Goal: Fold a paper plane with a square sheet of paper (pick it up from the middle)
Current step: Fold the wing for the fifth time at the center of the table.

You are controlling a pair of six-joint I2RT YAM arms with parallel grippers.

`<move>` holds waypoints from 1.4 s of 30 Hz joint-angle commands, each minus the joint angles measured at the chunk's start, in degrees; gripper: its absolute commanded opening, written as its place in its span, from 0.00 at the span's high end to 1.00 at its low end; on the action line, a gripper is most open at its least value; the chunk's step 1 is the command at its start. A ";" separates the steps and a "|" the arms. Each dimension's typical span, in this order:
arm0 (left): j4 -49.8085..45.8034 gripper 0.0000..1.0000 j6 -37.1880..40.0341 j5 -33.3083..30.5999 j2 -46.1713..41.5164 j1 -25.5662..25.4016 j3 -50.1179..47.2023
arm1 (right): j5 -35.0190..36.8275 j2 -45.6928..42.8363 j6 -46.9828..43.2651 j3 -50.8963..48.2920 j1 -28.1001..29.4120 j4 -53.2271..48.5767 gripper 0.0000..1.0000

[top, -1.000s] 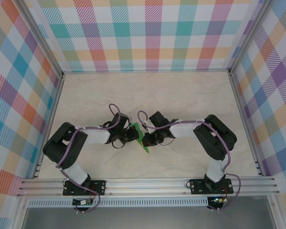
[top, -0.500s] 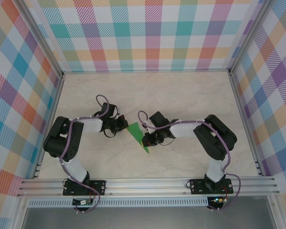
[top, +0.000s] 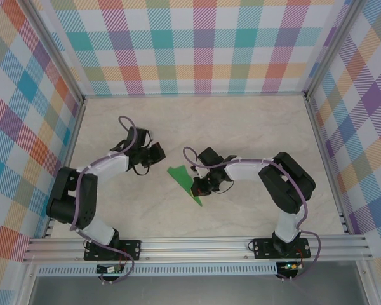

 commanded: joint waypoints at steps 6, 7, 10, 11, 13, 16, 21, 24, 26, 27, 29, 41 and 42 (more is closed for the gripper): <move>4.75 1.00 -5.83 3.61 -2.01 -9.38 -6.28 | 0.24 -0.81 2.12 4.48 0.31 -5.49 1.00; 5.18 1.00 -6.28 3.32 -1.56 -10.50 -6.88 | 0.31 -0.52 2.14 5.04 0.37 -5.33 1.00; 8.06 1.00 -8.38 2.81 0.00 -12.64 -8.86 | 0.64 0.88 2.12 6.35 0.38 -5.05 1.00; 9.15 1.00 -9.21 2.81 0.63 -13.24 -9.55 | 0.90 1.39 2.20 6.66 0.46 -4.89 1.00; 10.19 1.00 -10.04 2.58 2.02 -14.34 -10.00 | 1.02 2.30 2.16 7.26 0.55 -4.49 1.00; 10.26 1.00 -10.24 1.56 4.26 -15.71 -10.10 | 1.79 3.61 2.04 8.49 0.77 -4.82 1.00; 9.02 1.00 -9.95 -0.90 5.78 -16.12 -10.09 | 2.68 5.12 1.20 9.13 0.99 -5.50 1.00; 8.14 1.00 -9.57 -2.44 6.70 -16.09 -9.86 | 2.89 5.49 0.68 8.74 0.99 -6.24 1.00; 6.86 1.00 -9.23 -3.84 7.37 -16.07 -9.65 | 2.87 5.02 0.38 7.74 0.99 -6.57 1.00; 6.32 1.00 -9.10 -4.48 7.69 -16.12 -9.66 | 2.81 4.64 0.18 7.04 0.98 -6.84 1.00; 4.72 1.00 -8.99 -6.28 8.24 -16.12 -9.61 | 2.39 3.31 -0.41 5.34 0.99 -7.58 1.00; 0.71 1.00 -9.53 -10.97 10.10 -16.04 -9.58 | -0.76 -6.44 0.89 -8.90 1.08 -7.89 1.00; 0.51 1.00 -9.61 -11.11 10.10 -16.07 -9.48 | -1.23 -7.25 1.13 -9.64 1.12 -7.75 1.00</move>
